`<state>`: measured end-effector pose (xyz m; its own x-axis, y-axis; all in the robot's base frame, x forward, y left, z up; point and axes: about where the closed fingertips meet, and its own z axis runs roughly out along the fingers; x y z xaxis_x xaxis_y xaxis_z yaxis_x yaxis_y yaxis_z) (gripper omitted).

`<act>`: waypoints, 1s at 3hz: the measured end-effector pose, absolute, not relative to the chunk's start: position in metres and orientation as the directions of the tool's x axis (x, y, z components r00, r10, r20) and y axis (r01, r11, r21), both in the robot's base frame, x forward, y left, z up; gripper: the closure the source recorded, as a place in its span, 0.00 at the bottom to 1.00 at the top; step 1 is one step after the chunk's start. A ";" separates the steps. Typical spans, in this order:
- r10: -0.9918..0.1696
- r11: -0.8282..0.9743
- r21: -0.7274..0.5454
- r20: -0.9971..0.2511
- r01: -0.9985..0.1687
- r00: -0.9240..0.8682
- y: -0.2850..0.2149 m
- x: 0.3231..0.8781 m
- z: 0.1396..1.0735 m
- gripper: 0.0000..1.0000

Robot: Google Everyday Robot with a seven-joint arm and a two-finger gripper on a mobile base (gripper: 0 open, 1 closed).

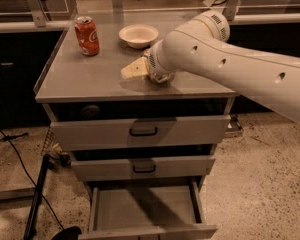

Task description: Place orange can into bottom drawer

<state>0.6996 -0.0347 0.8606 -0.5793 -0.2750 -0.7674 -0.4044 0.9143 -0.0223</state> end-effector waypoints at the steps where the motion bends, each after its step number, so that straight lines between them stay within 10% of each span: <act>1: -0.277 0.912 -0.022 -0.769 -0.409 -0.577 -0.030 0.703 0.861 0.03; 3: -0.265 0.921 -0.021 -0.764 -0.388 -0.589 -0.040 0.705 0.854 0.06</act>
Offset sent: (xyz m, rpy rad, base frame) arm 0.0063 0.0011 -0.0048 0.0012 0.0032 -0.0008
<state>0.7052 -0.0405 0.8543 -0.5888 -0.2652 -0.7636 -0.3883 0.9213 -0.0206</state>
